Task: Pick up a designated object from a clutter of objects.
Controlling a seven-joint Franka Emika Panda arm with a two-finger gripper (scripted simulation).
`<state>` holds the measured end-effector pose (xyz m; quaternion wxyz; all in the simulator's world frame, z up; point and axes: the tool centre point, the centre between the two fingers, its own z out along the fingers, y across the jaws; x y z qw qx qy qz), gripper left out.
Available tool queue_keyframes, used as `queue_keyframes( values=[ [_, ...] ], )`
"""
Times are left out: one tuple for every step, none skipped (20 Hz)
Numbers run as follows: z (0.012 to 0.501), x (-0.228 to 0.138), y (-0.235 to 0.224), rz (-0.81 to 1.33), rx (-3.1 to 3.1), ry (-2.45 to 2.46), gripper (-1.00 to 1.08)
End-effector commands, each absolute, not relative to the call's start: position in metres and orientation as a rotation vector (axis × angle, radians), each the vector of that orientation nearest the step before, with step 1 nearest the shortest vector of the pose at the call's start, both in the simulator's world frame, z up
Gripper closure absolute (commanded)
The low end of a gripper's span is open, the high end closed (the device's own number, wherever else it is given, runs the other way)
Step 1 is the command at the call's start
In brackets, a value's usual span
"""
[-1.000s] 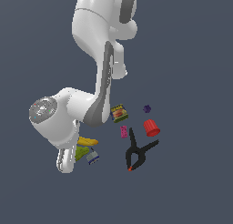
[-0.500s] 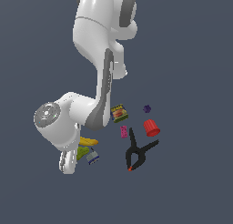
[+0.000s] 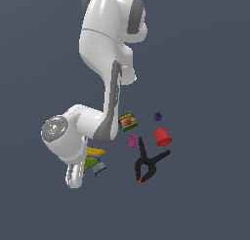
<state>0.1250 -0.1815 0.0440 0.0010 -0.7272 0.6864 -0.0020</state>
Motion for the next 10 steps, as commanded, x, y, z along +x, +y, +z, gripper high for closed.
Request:
queue_keyframes(
  values=[
    [0.0409,0.1239,-0.1804,0.000,-2.285,2.155,1.08],
    [0.0409,0.1239,-0.1804,0.000,-2.285,2.155,1.08],
    [0.0409,0.1239,-0.1804,0.000,-2.285,2.155,1.08],
    [0.0409,0.1239,-0.1804,0.000,-2.285,2.155,1.08],
    [0.0409,0.1239,-0.1804,0.000,-2.285,2.155,1.08],
    [0.0409,0.1239,-0.1804,0.000,-2.285,2.155,1.08],
    [0.0409,0.1239,-0.1804,0.000,-2.285,2.155,1.08],
    [0.0409,0.1239,-0.1804,0.000,-2.285,2.155,1.08],
    [0.0409,0.1239,-0.1804,0.000,-2.285,2.155,1.08],
    [0.0440,0.1254,-0.1815,-0.007,-2.283,2.155,1.08]
  ],
)
